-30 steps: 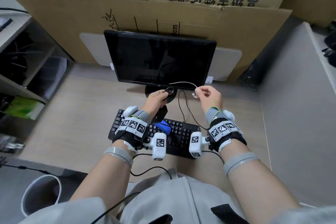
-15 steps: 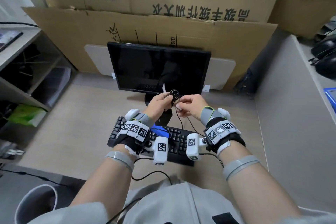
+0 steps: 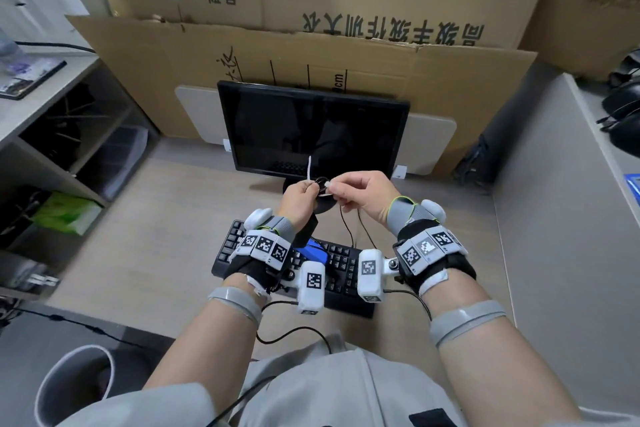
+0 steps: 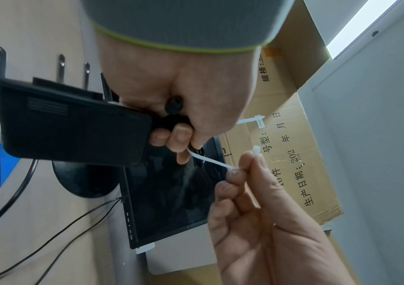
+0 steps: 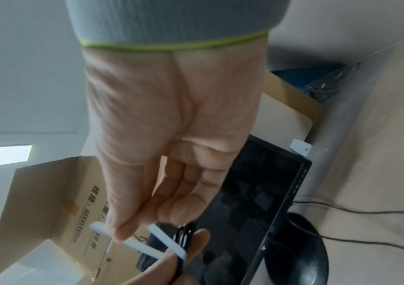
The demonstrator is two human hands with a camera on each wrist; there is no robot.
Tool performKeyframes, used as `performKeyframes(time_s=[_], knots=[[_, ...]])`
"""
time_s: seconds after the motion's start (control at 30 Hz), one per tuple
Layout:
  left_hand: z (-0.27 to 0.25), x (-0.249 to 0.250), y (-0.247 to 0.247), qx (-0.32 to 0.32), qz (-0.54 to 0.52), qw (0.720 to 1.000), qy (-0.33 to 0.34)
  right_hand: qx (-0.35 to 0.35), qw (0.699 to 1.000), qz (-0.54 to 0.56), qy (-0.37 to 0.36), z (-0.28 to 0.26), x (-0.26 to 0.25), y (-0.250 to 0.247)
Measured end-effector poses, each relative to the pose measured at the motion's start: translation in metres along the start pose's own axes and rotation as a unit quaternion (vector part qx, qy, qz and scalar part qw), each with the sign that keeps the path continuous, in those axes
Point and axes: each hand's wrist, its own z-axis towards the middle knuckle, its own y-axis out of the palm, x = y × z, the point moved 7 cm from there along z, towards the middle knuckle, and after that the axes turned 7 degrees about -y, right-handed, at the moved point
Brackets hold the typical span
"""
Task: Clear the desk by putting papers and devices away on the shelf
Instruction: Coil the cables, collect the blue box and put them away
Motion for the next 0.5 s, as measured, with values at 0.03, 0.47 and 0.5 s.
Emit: performKeyframes(time_s=[0.03,0.47,0.5], knots=[[0.002,0.000,-0.001,0.004,0.004,1.000,0.003,0.014,1.000,-0.010,-0.018,0.002,-0.004,-0.001],[-0.003,0.000,0.003,-0.011,0.077,0.997,0.006,0.123,0.990,0.041,-0.060,0.013,-0.010,0.000],[-0.003,0.001,0.002,-0.004,0.089,0.996,0.014,0.131,0.989,0.034,-0.060,0.014,-0.010,-0.003]])
